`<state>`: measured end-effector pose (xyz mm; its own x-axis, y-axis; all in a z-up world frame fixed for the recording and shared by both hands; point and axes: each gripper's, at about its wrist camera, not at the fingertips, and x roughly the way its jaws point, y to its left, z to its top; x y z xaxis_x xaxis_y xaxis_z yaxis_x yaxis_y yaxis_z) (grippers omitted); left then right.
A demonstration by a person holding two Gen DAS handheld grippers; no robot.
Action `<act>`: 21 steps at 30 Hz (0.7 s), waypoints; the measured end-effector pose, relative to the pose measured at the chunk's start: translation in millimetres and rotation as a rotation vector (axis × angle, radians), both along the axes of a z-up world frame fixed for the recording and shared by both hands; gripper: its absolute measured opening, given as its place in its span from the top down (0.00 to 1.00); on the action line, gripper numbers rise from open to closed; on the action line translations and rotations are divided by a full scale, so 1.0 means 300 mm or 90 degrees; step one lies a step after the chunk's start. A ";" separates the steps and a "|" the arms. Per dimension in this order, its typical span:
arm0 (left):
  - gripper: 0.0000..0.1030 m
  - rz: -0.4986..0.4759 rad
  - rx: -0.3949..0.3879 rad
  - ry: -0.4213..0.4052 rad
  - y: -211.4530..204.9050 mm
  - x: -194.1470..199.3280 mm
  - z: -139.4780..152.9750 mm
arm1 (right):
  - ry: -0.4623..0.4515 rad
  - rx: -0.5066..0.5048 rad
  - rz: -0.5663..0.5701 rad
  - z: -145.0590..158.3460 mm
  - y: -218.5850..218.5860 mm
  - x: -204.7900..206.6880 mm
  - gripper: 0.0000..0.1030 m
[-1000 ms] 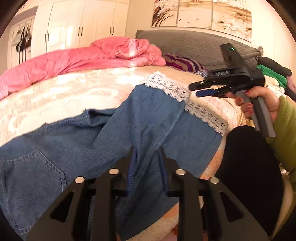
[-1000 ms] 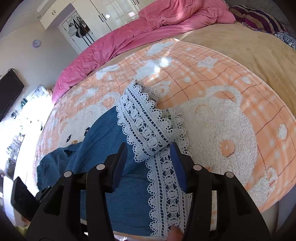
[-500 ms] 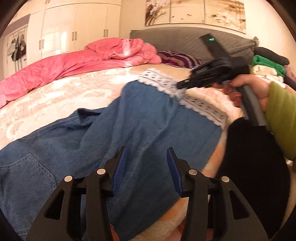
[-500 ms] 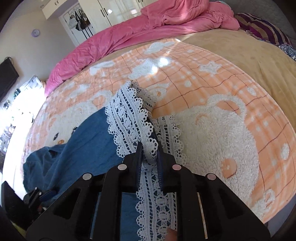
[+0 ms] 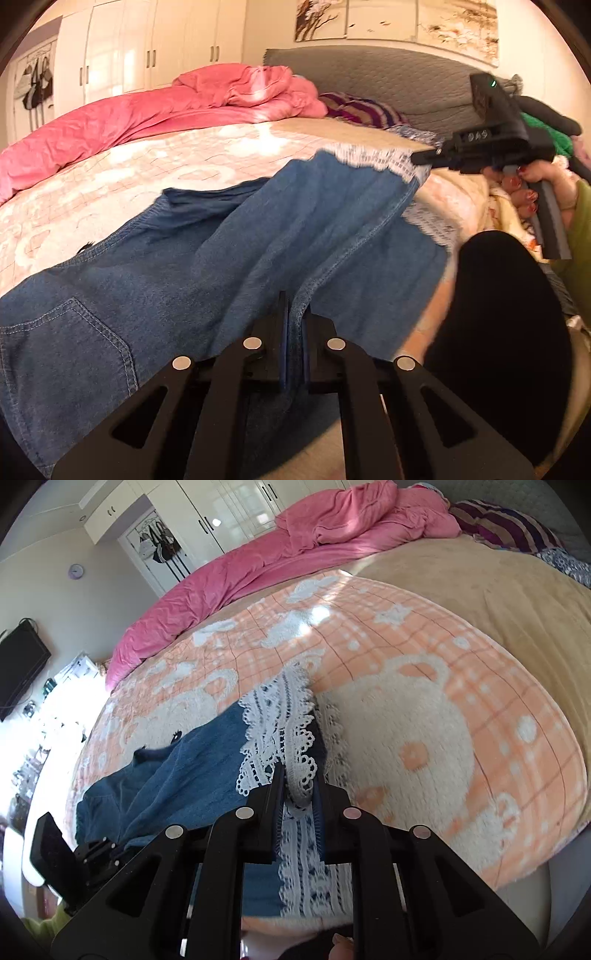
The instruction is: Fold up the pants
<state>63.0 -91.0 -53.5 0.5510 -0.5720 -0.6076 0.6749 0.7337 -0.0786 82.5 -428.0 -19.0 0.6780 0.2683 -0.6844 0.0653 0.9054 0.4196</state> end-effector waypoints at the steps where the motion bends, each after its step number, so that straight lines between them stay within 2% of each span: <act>1: 0.95 -0.008 0.002 -0.003 0.000 -0.015 0.008 | 0.005 -0.003 0.002 -0.002 -0.002 -0.013 0.92; 4: 0.95 -0.021 0.025 -0.007 -0.005 -0.058 0.007 | 0.020 -0.016 0.014 -0.017 -0.009 -0.060 0.92; 7: 0.95 -0.018 0.049 0.010 -0.009 -0.071 -0.018 | 0.049 -0.019 0.027 -0.060 -0.004 -0.095 0.91; 11: 0.95 -0.014 0.054 0.008 -0.005 -0.083 -0.020 | 0.066 -0.009 0.033 -0.107 -0.001 -0.137 0.91; 17: 0.95 -0.010 0.055 0.013 0.004 -0.094 -0.025 | 0.080 -0.009 0.034 -0.126 0.000 -0.151 0.90; 21: 0.95 -0.011 0.071 0.015 -0.012 -0.093 -0.039 | 0.092 -0.022 0.020 -0.130 -0.011 -0.156 0.83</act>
<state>35.0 -94.5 -65.1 0.5268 -0.5096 -0.6803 0.6865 0.7270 -0.0129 35.6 -431.2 -57.9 0.5640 0.2617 -0.7832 0.0944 0.9218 0.3760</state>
